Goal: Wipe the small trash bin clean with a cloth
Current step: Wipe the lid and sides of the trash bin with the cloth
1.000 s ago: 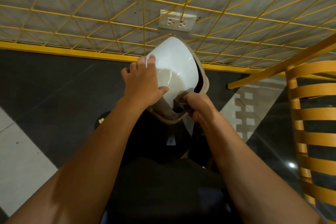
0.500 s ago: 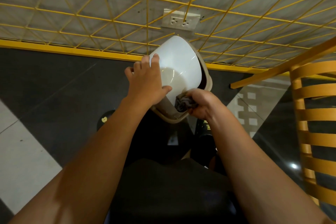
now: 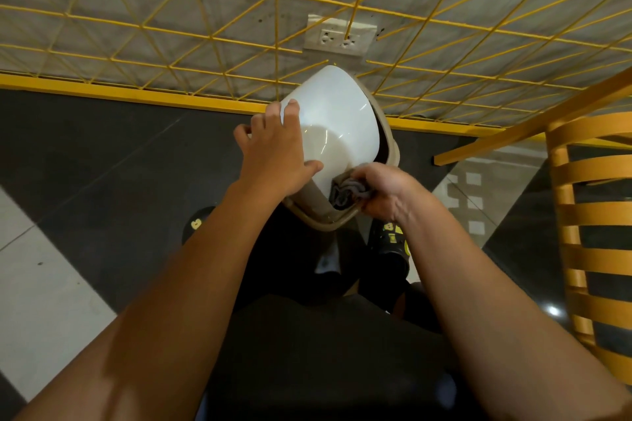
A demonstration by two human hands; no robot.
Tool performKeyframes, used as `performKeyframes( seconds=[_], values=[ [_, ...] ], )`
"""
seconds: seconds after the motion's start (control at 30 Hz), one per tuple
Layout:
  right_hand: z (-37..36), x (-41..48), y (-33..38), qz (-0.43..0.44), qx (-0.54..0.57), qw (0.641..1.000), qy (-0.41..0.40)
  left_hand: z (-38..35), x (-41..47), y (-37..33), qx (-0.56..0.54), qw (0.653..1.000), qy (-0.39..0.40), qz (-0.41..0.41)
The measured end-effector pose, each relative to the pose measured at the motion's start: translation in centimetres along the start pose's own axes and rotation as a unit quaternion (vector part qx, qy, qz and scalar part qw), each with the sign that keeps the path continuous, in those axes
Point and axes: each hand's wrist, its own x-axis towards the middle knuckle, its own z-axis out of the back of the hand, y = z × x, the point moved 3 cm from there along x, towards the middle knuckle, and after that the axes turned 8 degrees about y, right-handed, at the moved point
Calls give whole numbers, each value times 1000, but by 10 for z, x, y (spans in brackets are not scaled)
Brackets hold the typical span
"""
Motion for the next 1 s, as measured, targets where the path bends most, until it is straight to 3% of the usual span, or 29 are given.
performKeyframes(
  seconds=[0.23,0.4,0.63,0.7,0.8,0.9,1.0],
  values=[
    [8,13,1,61,-15,992,-113,0,1,0,1,1000,9,2],
    [0,3,-3,17,12,996,-90,-1,1,0,-1,1000,7,2],
    [-13,-2,7,140,-178,955,-190,-3,4,1,-6,1000,2,5],
    [-26,-13,1,216,-237,922,-216,-4,4,2,-9,1000,2,5],
    [-48,-30,-14,380,-373,828,-178,-4,5,4,-29,1000,6,6],
    [-47,-32,-16,403,-491,755,-164,-4,4,4,-45,999,6,6],
    [-35,-27,9,408,-516,720,-222,-4,4,4,-39,999,11,9]
  ],
)
